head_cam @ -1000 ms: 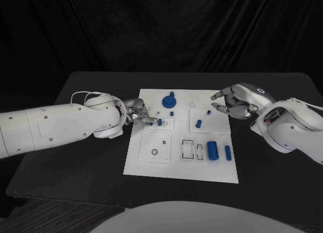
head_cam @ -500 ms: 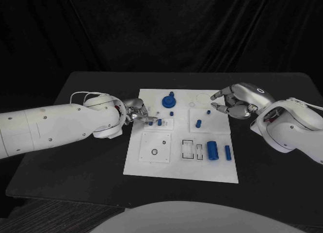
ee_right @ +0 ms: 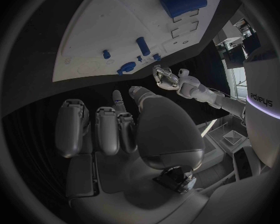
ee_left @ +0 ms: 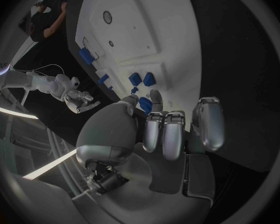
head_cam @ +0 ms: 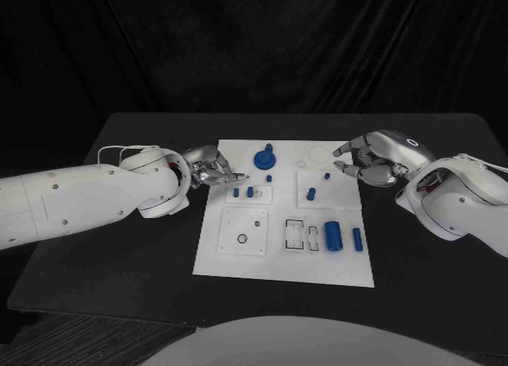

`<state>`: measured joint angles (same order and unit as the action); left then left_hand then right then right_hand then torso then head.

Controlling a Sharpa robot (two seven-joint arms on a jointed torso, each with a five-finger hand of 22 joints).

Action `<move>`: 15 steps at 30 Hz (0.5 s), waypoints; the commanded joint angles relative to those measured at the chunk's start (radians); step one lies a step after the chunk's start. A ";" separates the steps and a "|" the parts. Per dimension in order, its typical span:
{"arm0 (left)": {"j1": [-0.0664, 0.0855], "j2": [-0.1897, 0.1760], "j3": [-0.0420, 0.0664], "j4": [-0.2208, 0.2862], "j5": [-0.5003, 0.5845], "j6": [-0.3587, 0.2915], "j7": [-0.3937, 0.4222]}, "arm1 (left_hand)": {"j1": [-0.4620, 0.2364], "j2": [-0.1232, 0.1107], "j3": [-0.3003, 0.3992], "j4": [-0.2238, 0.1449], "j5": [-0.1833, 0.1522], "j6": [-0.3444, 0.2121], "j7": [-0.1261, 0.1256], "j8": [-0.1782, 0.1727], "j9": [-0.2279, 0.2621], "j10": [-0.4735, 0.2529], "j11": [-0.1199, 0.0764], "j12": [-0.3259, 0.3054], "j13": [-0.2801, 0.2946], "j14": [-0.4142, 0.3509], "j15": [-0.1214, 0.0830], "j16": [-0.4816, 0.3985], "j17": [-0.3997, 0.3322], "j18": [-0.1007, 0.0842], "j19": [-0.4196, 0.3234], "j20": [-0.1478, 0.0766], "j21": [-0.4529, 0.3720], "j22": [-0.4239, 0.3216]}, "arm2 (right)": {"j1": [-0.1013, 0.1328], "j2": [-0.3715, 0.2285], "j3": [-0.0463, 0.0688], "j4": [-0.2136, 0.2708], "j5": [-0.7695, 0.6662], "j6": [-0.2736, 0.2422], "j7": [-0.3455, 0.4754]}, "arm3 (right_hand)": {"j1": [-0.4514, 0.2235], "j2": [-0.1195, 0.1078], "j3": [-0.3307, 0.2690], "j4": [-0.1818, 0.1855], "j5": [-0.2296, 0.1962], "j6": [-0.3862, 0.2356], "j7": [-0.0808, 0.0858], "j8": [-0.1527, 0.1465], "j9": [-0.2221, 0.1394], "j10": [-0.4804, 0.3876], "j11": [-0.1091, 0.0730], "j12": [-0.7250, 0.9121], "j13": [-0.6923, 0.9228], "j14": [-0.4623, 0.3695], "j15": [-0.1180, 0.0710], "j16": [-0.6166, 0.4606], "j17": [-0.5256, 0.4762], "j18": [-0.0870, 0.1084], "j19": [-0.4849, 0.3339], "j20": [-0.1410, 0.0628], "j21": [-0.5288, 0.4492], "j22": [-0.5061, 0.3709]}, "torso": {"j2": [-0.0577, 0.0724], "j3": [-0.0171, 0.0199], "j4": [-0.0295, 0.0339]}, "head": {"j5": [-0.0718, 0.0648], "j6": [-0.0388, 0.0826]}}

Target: Assemble the parts on the task board

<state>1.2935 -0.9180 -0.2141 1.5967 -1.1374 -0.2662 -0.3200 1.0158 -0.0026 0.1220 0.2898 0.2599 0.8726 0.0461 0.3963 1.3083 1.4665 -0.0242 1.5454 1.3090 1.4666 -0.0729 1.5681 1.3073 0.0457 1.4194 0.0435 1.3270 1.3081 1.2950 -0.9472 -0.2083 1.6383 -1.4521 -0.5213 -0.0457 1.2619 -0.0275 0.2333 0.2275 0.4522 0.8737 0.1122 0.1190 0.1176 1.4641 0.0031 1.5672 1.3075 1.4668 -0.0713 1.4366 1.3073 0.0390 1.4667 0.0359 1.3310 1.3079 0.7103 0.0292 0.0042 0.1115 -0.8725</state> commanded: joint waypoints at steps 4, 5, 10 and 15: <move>0.053 -0.016 0.002 0.015 0.001 -0.240 0.233 | 0.058 -0.015 -0.041 0.000 -0.051 -0.147 0.042 -0.033 -0.006 0.069 0.037 -0.015 0.227 0.104 0.035 0.003 0.264 0.014 -0.007 0.021 -0.007 0.181 | 0.008 -0.018 0.001 0.018 -0.006 -0.045 -0.003 | 0.009 0.000 0.005 0.000 0.005 0.005 -0.001 -0.003 -0.001 0.101 0.005 0.000 0.253 0.062 0.010 0.000 0.033 0.016 0.031 0.009 -0.003 0.189 | 0.000 -0.0005 0.0001 | -0.006 0.000; 0.060 -0.016 0.002 0.013 0.001 -0.244 0.259 | 0.071 -0.013 -0.053 0.001 -0.067 -0.207 0.060 -0.054 -0.027 0.051 0.055 -0.034 0.213 0.104 0.050 0.003 0.264 0.017 -0.027 0.032 -0.029 0.174 | 0.012 -0.020 0.001 0.019 -0.006 -0.045 -0.003 | 0.009 -0.001 0.005 0.000 0.005 0.006 0.000 -0.003 -0.001 0.101 0.005 -0.001 0.252 0.062 0.010 0.000 0.033 0.016 0.031 0.009 -0.003 0.189 | 0.000 -0.0002 -0.0004 | -0.007 0.000; 0.085 0.011 0.002 -0.029 -0.020 -0.199 0.390 | 0.161 -0.016 -0.093 0.000 -0.169 -0.555 0.107 -0.163 -0.131 -0.163 0.099 -0.179 0.111 -0.075 0.101 -0.089 0.118 0.045 -0.222 0.066 -0.198 0.121 | 0.039 -0.028 0.001 0.028 -0.006 -0.048 -0.003 | 0.000 -0.003 0.003 0.006 0.003 0.009 -0.001 -0.003 -0.001 0.092 0.005 -0.007 0.235 0.061 0.010 -0.003 0.028 0.016 0.031 0.010 -0.004 0.189 | 0.001 0.0000 -0.0025 | -0.010 0.000; 0.093 0.076 0.002 -0.112 -0.147 -0.111 0.497 | 0.288 -0.009 -0.091 -0.014 -0.189 -0.550 0.092 -0.118 -0.292 -0.795 0.136 -0.723 -0.251 -0.430 0.138 -0.281 -0.155 0.050 -0.340 0.091 -0.232 0.100 | 0.060 -0.028 0.001 0.039 -0.006 -0.066 0.013 | -0.014 -0.002 0.003 0.018 -0.002 0.020 -0.003 0.000 0.000 0.092 0.003 -0.007 0.236 0.057 0.009 -0.016 0.006 0.017 0.030 0.010 -0.006 0.188 | 0.003 -0.0010 -0.0002 | -0.027 0.000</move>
<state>1.3831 -0.8570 -0.2125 1.5044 -1.1819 -0.4279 0.0248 1.2843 -0.0130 0.0269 0.2864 0.0670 0.3194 0.1452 0.2736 1.0432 0.7383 0.1041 0.9037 1.1085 1.0698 0.0573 1.3099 1.1834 0.0851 1.0918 0.1301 1.1009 1.3079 1.3522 -0.9751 -0.2075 1.6720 -1.4521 -0.5502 -0.0418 1.2575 -0.0318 0.2362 0.2415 0.4523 0.8865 0.1070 0.1190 0.1177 1.4641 0.0031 1.5635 1.3074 1.4634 -0.0679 1.4280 1.3070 0.0390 1.4632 0.0395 1.3310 1.3077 0.7120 0.0290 0.0027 0.0889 -0.8725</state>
